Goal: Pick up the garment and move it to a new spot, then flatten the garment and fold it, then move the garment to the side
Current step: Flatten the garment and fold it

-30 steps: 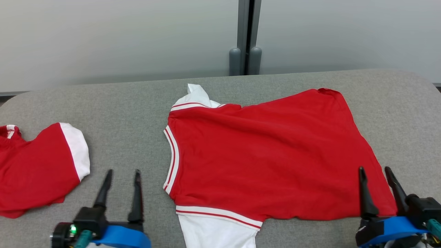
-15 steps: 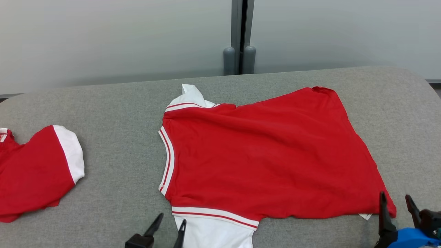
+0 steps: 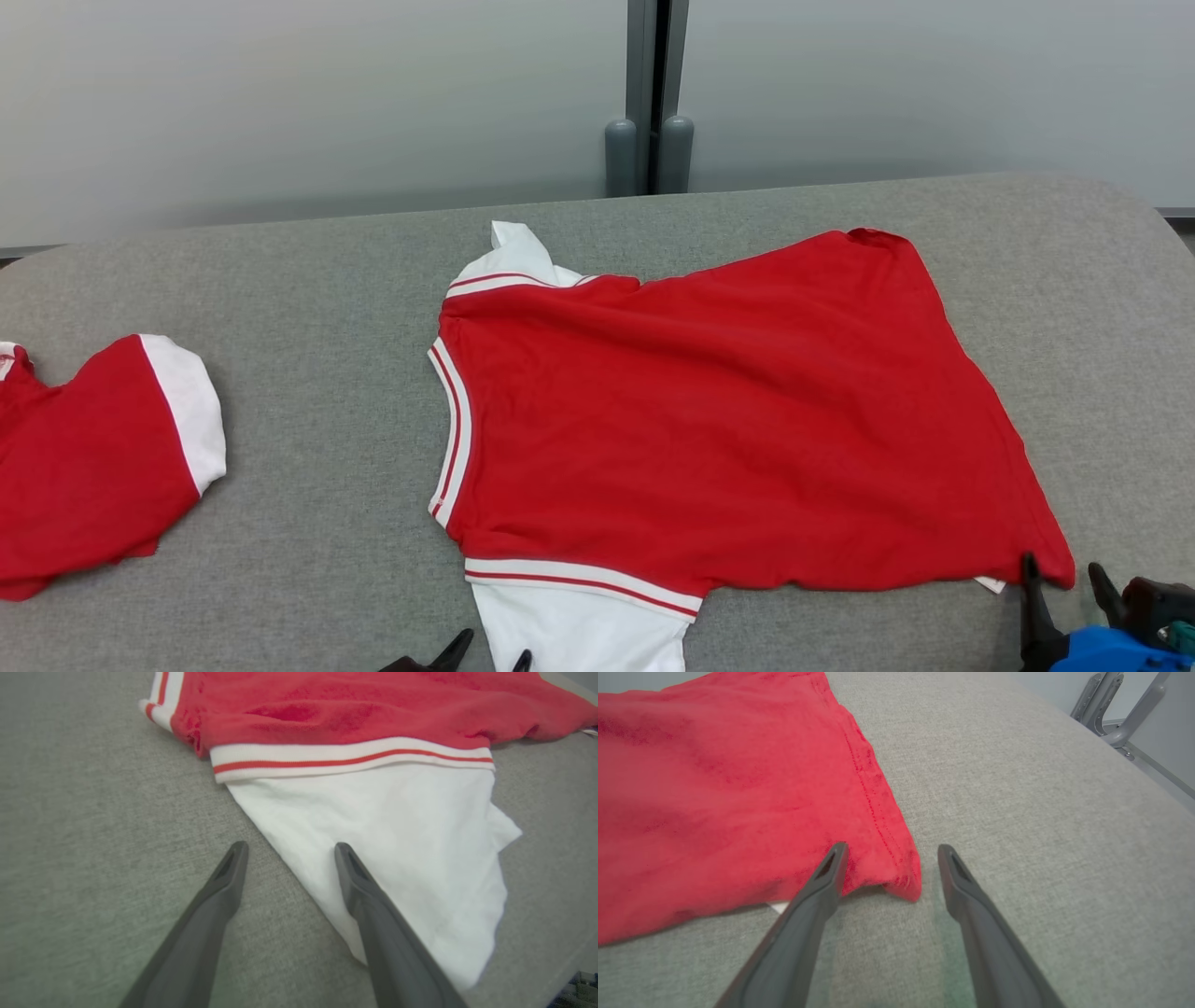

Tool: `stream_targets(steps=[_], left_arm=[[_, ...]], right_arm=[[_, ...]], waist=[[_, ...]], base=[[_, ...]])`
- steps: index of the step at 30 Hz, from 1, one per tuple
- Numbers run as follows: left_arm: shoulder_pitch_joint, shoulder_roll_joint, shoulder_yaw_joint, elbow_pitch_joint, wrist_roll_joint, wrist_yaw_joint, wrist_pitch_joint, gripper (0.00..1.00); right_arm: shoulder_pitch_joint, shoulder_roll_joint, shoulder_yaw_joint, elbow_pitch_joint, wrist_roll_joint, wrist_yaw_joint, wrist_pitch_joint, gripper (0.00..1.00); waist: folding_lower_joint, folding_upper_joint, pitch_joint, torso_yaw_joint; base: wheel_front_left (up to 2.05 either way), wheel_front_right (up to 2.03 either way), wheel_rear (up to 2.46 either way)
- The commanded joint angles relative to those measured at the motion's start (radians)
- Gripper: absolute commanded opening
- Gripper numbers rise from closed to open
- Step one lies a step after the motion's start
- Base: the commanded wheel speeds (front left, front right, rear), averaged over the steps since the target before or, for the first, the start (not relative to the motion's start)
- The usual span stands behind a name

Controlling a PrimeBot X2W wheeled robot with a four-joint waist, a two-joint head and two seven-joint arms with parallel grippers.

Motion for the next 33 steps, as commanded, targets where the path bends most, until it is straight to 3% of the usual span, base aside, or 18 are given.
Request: stream_targets(steps=[1, 12, 13, 14, 15, 18, 33], left_arm=[[0.000, 0.005, -0.014, 0.014, -0.011, -0.001, 0.018, 1.00], [-0.032, 0.017, -0.124, 0.026, -0.116, -0.002, 0.086, 1.00], [-0.039, 0.018, -0.131, 0.029, -0.121, -0.002, 0.090, 1.00], [-0.044, 0.018, -0.137, 0.034, -0.128, -0.002, 0.092, 0.95], [-0.048, 0.018, -0.143, 0.038, -0.134, -0.002, 0.093, 0.57], [-0.069, 0.019, -0.150, 0.048, -0.148, -0.002, 0.081, 0.00], [-0.178, 0.065, -0.051, -0.006, -0.172, 0.032, -0.054, 0.00]], right_arm=[[-0.016, -0.006, 0.001, 0.017, 0.001, 0.000, -0.004, 1.00], [-0.072, -0.013, 0.027, 0.145, 0.028, 0.000, -0.001, 1.00], [-0.077, -0.012, 0.033, 0.150, 0.035, 0.000, -0.001, 0.87], [-0.080, -0.012, 0.041, 0.156, 0.040, 0.000, -0.001, 0.37], [-0.082, -0.013, 0.047, 0.157, 0.047, 0.000, -0.001, 0.00], [-0.090, -0.014, 0.061, 0.131, 0.066, 0.000, -0.002, 0.00], [-0.074, -0.008, 0.176, -0.101, 0.161, 0.000, -0.002, 0.00]], waist=[[0.0000, -0.0001, 0.000, 0.000], [0.0000, -0.0001, 0.003, -0.003], [0.0000, -0.0001, 0.004, -0.003], [0.0000, -0.0001, 0.004, -0.004], [0.0000, -0.0001, 0.005, -0.004], [0.0000, -0.0001, 0.005, -0.004], [0.0000, -0.0001, -0.006, -0.007]], base=[[0.00, 0.00, 0.00], [0.00, 0.00, 0.00], [0.00, 0.00, 0.00], [0.00, 0.00, 0.00], [0.00, 0.00, 0.00], [0.00, 0.00, 0.00], [0.00, 0.00, 0.00]])
